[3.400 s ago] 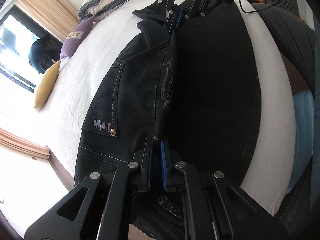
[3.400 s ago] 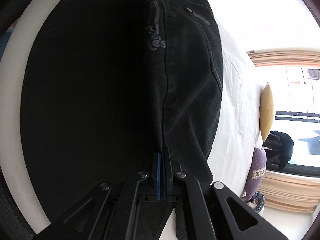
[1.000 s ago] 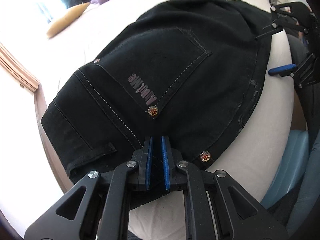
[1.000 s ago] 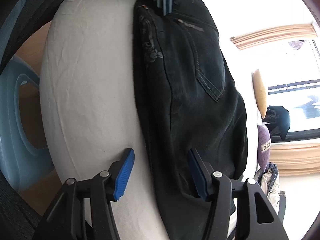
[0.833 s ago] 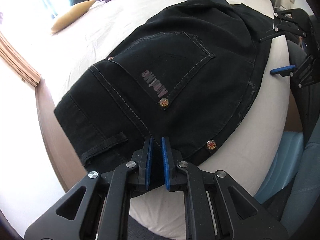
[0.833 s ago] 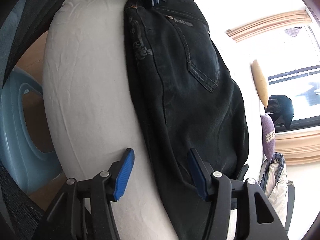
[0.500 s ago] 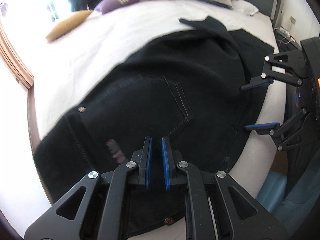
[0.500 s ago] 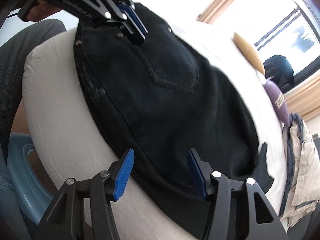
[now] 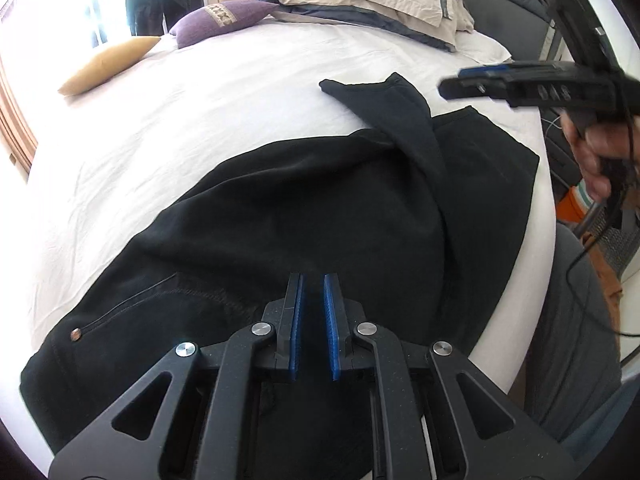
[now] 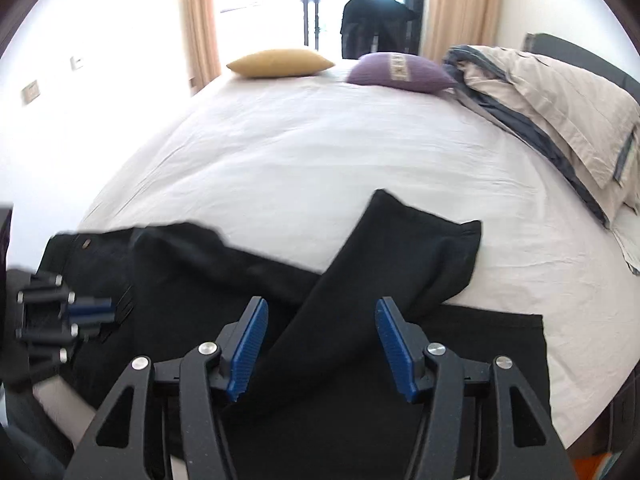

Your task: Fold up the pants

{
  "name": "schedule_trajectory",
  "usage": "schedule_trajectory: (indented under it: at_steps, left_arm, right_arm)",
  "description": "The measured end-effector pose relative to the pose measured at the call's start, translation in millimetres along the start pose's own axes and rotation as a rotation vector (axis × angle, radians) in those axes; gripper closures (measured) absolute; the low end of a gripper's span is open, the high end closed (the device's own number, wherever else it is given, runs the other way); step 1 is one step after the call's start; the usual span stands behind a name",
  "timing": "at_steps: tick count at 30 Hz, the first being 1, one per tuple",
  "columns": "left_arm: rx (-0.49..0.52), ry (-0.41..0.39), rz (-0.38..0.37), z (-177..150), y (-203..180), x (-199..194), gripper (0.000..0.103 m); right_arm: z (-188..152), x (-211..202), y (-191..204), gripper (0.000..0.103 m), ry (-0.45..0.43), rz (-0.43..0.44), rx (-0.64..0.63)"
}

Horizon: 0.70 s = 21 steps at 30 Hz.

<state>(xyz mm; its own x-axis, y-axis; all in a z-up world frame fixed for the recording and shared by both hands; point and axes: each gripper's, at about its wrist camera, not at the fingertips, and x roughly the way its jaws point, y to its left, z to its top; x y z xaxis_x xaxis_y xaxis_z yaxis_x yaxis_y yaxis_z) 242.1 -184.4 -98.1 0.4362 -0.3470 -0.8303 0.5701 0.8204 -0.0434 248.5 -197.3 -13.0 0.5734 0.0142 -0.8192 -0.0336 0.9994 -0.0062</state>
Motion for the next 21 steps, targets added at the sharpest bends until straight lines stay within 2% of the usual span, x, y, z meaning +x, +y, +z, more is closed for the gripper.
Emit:
schedule_trajectory:
  at_steps: [2,5,7,10,12,16,20,21]
  left_arm:
    - [-0.031,0.034,-0.005,5.0,-8.0,22.4,0.093]
    - [-0.067,0.112,-0.030,-5.2,-12.3,59.7,0.093]
    - [-0.098,0.112,-0.052,-12.9,-7.0,72.9,0.093]
    - [-0.193,0.106,-0.136,-17.0,9.5,81.9,0.094]
    - [-0.216,0.108,-0.171,-16.8,14.1,87.4,0.094]
    - [-0.200,0.099,-0.161,-18.6,12.1,89.4,0.094]
    - [-0.195,0.083,-0.154,-30.6,9.7,77.3,0.094]
    - [-0.194,0.082,-0.153,-33.7,9.5,74.7,0.094]
  right_arm:
    - [23.7,22.9,-18.2,0.036,0.040,-0.034,0.084]
    - [53.5,64.5,-28.6,0.035,0.102,-0.069,0.136]
    - [68.4,92.4,-31.3,0.035,0.131,-0.074,0.144]
    - [92.4,139.8,-34.0,0.035,0.177,-0.115,0.127]
    - [100.0,166.8,-34.5,0.035,0.220,-0.164,0.126]
    - [94.9,208.9,-33.4,0.035,0.334,-0.245,0.122]
    - [92.3,211.8,-49.2,0.037,0.316,-0.210,0.214]
    - [91.7,211.9,-52.0,0.046,0.315,-0.197,0.224]
